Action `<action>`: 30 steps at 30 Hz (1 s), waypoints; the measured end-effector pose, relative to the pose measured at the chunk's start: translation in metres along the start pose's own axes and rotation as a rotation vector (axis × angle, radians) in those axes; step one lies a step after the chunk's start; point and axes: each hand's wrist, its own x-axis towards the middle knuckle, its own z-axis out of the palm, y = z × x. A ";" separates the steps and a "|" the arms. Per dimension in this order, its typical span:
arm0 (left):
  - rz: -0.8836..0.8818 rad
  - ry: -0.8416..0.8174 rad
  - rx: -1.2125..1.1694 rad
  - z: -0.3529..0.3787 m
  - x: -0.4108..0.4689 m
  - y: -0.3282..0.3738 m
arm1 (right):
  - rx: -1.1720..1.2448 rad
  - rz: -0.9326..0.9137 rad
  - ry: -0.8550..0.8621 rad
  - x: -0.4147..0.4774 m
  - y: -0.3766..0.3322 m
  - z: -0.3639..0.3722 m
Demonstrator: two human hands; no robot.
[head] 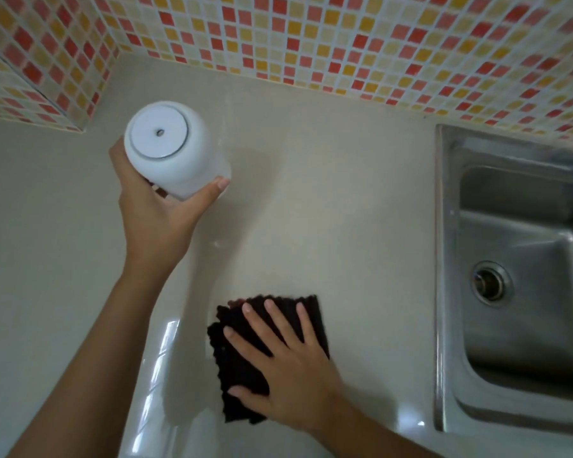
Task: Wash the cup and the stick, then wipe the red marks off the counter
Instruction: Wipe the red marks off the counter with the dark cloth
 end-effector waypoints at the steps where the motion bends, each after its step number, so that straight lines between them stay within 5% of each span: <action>1: -0.003 -0.006 -0.001 0.002 0.000 0.000 | -0.008 -0.013 -0.001 0.006 0.017 -0.005; 7: -0.031 -0.032 0.016 -0.001 -0.012 -0.009 | -0.133 0.358 0.170 0.129 0.169 -0.052; 11: -0.034 -0.051 0.034 -0.003 -0.024 -0.014 | -0.052 0.611 0.100 0.169 0.252 -0.085; 16: -0.034 -0.051 0.014 -0.006 -0.028 -0.011 | -0.073 0.689 0.229 0.094 0.198 -0.058; 23: -0.073 0.043 -0.022 -0.005 -0.034 -0.011 | -0.075 0.618 0.043 -0.070 0.041 -0.004; 27: -0.068 -0.014 0.008 -0.003 -0.035 -0.005 | -0.087 0.464 0.081 -0.006 0.096 -0.026; 30: -0.016 -0.037 0.049 -0.007 -0.031 0.002 | -0.067 0.619 0.128 0.100 0.170 -0.057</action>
